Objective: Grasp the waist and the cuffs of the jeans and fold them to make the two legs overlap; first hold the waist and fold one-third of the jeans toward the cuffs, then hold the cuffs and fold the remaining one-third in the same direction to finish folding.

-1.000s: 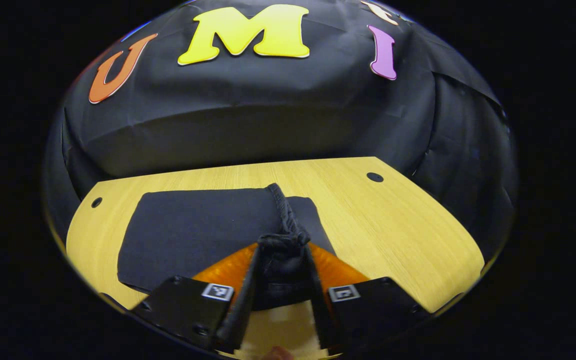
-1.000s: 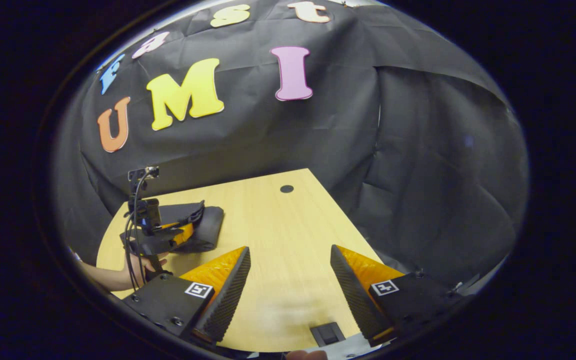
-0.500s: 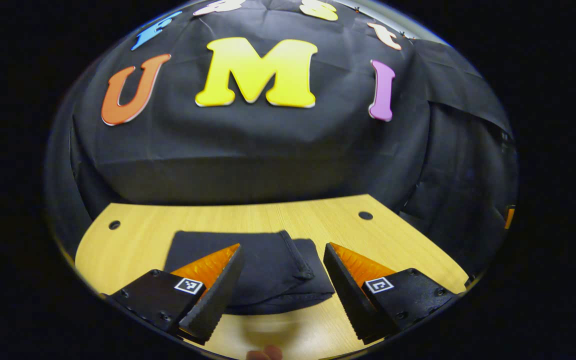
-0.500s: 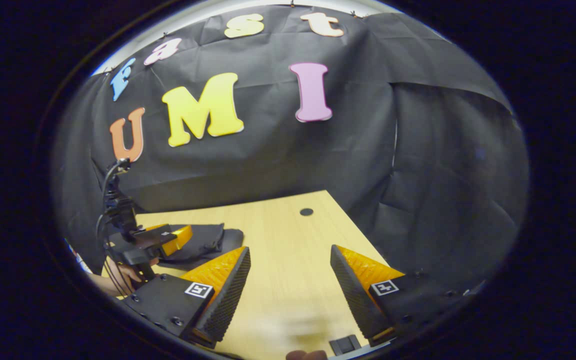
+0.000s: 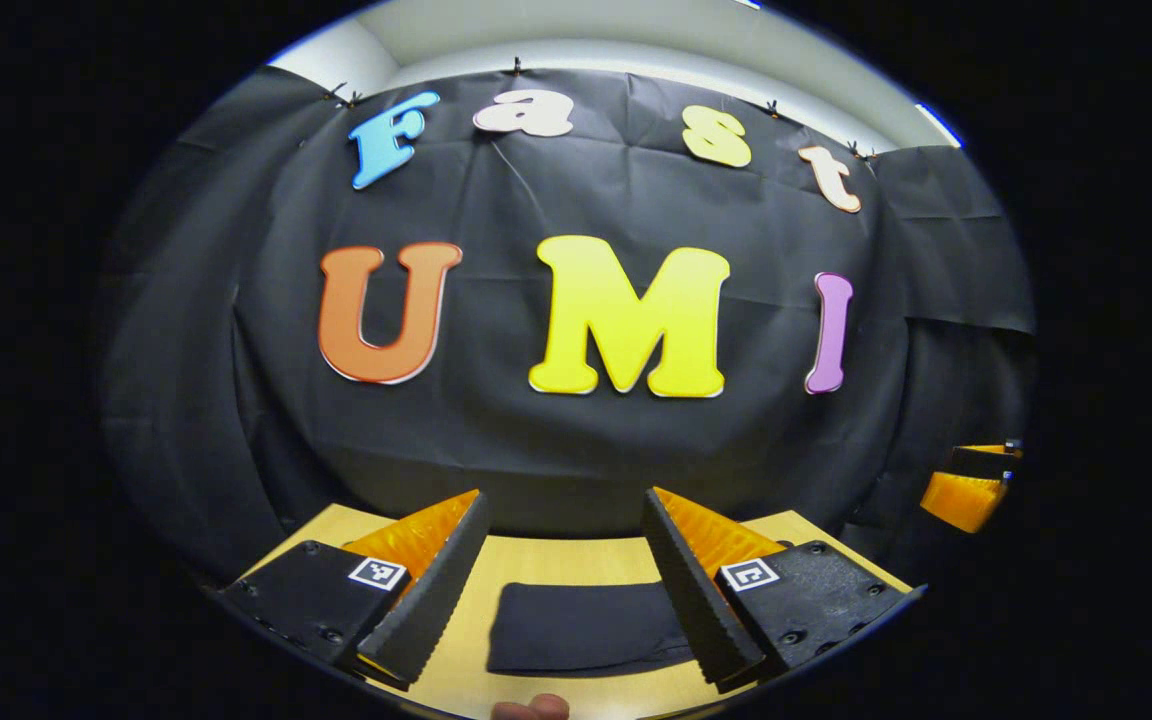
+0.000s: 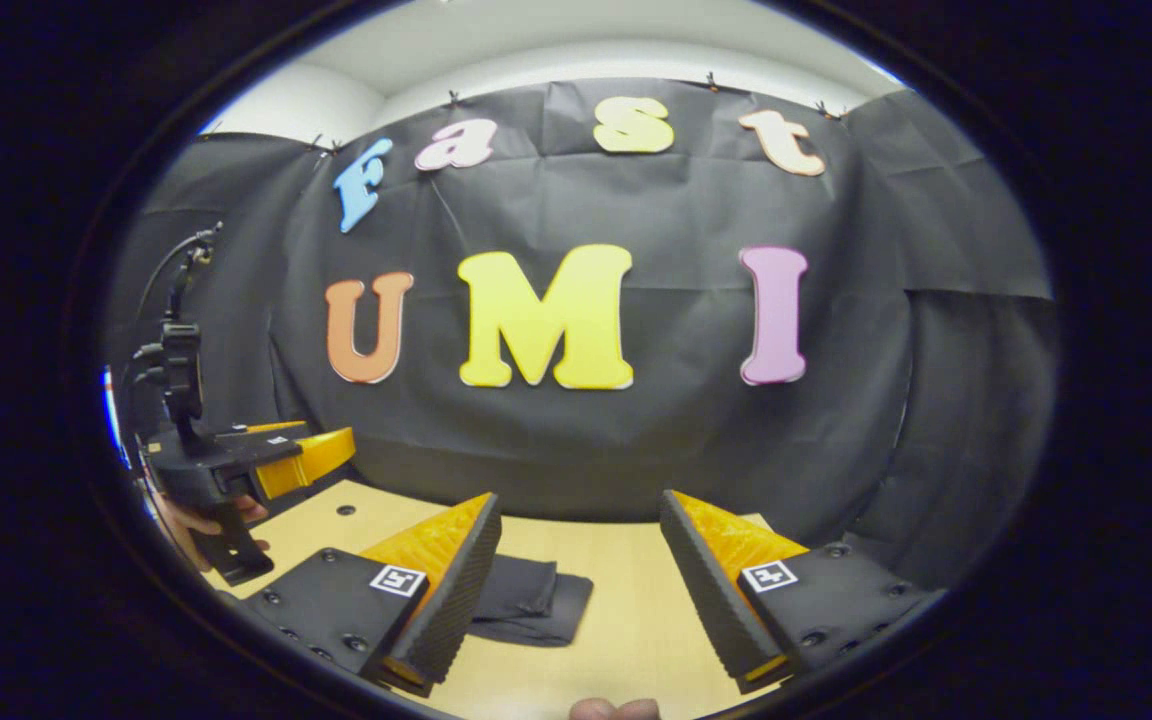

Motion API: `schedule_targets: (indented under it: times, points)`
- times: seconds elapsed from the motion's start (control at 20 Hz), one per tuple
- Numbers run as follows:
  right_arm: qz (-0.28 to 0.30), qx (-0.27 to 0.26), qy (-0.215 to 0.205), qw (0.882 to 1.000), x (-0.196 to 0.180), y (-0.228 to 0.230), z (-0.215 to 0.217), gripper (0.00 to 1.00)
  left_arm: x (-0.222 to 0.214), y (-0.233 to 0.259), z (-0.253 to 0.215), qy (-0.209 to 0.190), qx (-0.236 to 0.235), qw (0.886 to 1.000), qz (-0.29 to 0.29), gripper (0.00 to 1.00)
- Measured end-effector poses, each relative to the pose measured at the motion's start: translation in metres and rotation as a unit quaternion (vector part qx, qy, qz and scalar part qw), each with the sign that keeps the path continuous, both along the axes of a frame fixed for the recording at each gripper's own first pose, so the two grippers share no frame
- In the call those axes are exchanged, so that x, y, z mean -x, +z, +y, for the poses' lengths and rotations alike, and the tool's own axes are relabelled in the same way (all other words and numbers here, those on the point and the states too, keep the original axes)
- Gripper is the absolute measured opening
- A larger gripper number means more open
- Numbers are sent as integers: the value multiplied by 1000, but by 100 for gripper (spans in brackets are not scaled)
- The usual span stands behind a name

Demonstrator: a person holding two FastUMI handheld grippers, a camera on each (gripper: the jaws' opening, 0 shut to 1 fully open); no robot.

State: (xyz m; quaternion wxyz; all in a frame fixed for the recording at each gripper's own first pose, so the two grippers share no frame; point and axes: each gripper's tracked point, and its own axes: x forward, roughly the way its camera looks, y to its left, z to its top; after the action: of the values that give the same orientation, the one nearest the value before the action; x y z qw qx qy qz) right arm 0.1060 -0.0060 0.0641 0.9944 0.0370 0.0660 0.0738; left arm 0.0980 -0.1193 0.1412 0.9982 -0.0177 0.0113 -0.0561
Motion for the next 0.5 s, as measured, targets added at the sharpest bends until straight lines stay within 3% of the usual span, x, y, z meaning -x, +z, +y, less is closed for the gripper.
schedule_targets:
  times: [0.1,0.15,0.2,0.5]
  points:
    - [-15,-8,7,1000,1,3,19,99,17,11,16,15,3,1000,-10,98]
    - [-23,-10,6,1000,3,5,23,94,28,14,20,17,10,1000,-16,98]
    - [-32,-8,4,999,4,6,28,98,38,18,26,24,15,999,-26,98]
    - [-52,9,-1,999,18,3,46,98,70,13,43,49,18,998,-21,100]
